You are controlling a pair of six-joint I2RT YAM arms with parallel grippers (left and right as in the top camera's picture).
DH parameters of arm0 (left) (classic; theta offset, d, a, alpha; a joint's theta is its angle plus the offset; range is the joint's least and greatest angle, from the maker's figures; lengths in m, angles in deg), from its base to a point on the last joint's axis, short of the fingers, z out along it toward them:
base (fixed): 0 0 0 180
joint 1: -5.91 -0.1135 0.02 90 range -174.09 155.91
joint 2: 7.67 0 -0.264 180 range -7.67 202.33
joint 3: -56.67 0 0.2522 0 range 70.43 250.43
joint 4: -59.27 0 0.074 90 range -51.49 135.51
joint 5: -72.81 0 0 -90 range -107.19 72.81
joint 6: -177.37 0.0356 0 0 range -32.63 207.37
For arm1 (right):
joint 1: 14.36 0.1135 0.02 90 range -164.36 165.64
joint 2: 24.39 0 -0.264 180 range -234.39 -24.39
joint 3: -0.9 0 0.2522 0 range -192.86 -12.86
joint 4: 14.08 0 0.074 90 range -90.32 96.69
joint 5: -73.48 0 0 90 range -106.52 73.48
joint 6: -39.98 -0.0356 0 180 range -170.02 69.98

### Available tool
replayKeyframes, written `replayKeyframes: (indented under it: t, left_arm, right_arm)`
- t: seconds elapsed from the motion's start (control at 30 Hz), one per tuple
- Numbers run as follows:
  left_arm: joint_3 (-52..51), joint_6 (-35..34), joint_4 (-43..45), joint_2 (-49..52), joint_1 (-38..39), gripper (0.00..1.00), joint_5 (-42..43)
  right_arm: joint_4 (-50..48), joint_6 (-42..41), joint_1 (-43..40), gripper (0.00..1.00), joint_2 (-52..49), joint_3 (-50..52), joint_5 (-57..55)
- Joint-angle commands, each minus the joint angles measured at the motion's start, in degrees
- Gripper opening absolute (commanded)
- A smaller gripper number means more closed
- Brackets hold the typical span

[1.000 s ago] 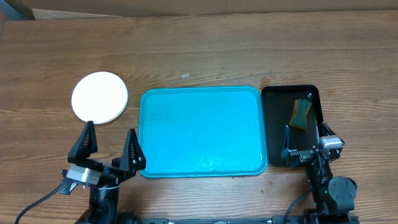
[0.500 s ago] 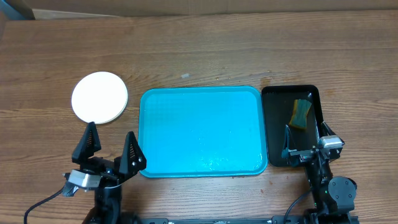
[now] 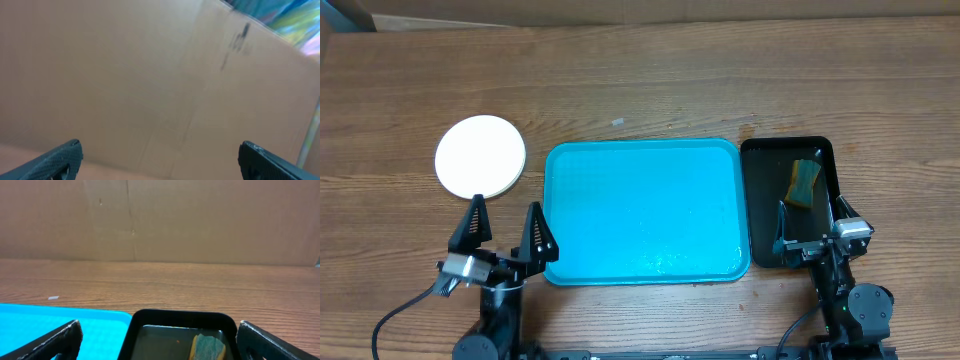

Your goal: Clean dirty plates on tray and stack at the side

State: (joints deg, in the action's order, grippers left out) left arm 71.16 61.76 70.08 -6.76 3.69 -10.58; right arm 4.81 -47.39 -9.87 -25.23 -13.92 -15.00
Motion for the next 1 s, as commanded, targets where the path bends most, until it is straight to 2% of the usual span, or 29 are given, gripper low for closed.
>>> replayKeyframes:
  t: [0.0, 0.3, 0.47, 0.57, 0.97]
  left_arm:
    - [-0.48, -0.31, -4.2, -0.7, 0.39, 1.0, -1.31]
    - [-0.46, 1.86, -28.74, -0.7, 0.39, 1.0, -5.73]
    - [-0.46, 12.7, -29.03, -0.72, 0.39, 1.0, -5.66]
    - [-0.46, 15.63, -29.03, -0.72, 0.39, 1.0, -5.66]
    - [-0.46, 15.98, -29.0, -0.72, 0.37, 1.0, -5.68]
  right_arm:
    - [-0.37, 0.22, -0.35, 1.0, 0.68, 0.61, 0.07]
    - [-0.37, 0.22, -0.35, 1.0, 0.68, 0.61, 0.07]
    - [-0.37, 0.22, -0.35, 1.0, 0.68, 0.61, 0.04]
    - [-0.37, 0.22, -0.35, 1.0, 0.68, 0.61, 0.07]
    - [-0.37, 0.22, -0.35, 1.0, 0.68, 0.61, 0.07]
